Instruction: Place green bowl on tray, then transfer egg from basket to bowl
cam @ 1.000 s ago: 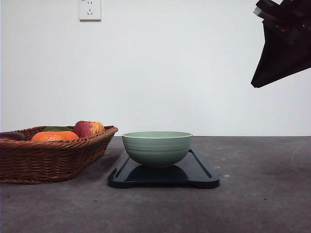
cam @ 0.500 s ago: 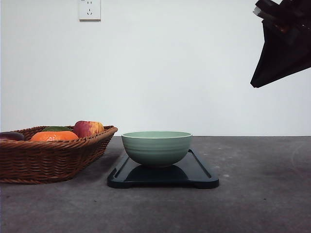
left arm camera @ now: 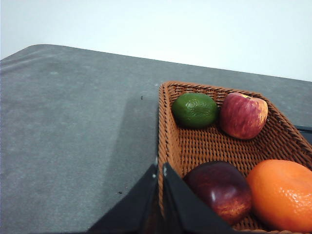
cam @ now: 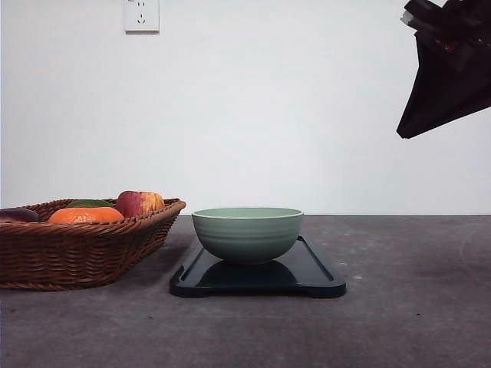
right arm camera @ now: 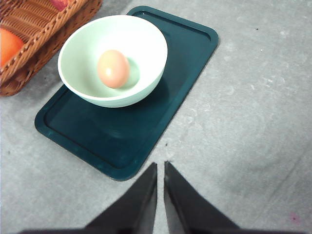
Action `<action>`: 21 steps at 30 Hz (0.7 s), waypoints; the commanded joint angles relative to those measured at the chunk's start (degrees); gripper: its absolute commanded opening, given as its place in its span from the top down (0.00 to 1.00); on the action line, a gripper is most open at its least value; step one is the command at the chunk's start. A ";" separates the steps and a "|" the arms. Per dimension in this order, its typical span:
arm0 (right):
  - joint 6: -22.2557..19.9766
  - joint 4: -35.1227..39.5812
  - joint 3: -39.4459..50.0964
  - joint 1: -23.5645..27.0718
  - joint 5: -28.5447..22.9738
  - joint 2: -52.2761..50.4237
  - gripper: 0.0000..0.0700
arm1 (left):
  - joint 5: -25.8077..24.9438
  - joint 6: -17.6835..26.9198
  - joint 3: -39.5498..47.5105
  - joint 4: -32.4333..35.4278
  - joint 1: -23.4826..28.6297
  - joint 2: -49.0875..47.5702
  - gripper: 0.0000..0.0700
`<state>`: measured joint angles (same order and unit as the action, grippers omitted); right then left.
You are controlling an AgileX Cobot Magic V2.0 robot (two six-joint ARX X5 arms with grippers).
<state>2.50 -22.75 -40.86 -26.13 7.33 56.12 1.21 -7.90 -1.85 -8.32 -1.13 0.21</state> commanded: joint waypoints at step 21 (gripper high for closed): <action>-7.41 26.97 37.21 19.57 -3.28 -43.29 0.98 | -0.09 0.82 1.05 0.61 0.14 -0.02 1.00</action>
<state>-4.69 3.48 -4.36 -7.03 4.23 14.60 1.20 -7.90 -1.85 -8.32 -1.13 0.21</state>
